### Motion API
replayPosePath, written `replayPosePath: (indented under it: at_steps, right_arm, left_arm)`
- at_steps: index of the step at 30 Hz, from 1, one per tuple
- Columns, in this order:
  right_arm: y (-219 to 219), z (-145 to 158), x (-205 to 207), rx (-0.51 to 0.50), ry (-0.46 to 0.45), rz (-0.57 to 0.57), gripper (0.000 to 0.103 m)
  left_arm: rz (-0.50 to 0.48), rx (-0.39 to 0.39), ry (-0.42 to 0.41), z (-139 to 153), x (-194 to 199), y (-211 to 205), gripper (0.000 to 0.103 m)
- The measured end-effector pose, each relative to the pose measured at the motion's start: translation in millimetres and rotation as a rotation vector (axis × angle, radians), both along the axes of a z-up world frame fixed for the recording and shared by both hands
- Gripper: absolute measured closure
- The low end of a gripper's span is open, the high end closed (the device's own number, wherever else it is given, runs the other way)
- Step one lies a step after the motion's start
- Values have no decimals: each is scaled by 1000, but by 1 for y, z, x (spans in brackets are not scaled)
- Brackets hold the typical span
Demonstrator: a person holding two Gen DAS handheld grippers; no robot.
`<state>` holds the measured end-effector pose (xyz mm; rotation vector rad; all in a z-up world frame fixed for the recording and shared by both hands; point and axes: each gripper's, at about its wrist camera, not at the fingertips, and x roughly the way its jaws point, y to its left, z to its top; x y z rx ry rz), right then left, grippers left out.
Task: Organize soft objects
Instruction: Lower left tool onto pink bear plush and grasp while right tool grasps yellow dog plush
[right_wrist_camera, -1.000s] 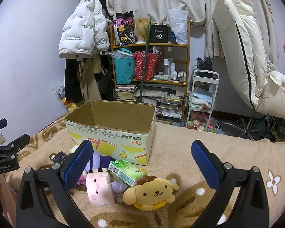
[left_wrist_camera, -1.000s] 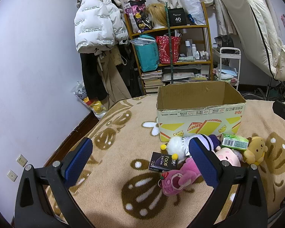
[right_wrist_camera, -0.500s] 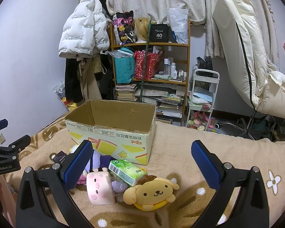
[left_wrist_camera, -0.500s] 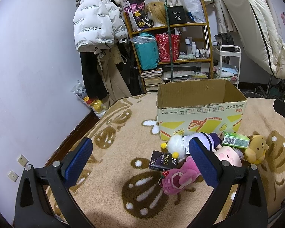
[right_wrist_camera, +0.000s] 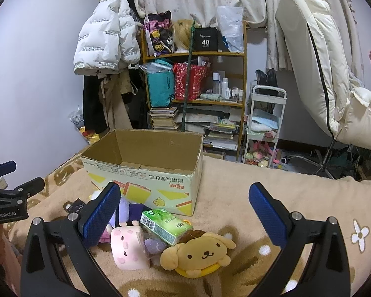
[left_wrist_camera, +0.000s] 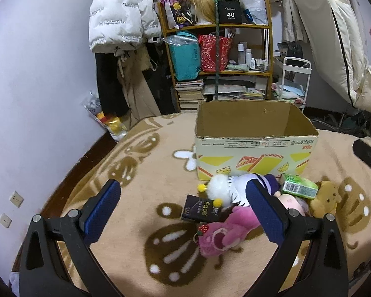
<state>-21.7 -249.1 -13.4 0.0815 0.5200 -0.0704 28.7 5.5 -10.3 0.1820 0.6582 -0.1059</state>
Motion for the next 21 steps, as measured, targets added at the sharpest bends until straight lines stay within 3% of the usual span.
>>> replayPosePath:
  at_steps: [7,14,21]
  right_arm:
    - [4,-17,20,42,88,-2,0]
    - [-16,-42,36,115,246,-29,0]
    - [-28,-74,48,190,375,-33,0]
  left_arm:
    - [-35,17,96,-16,16,-15,3]
    - [-98,63,212,-44,26,-39,3]
    - [-131,119,270,-67,30,-60,3]
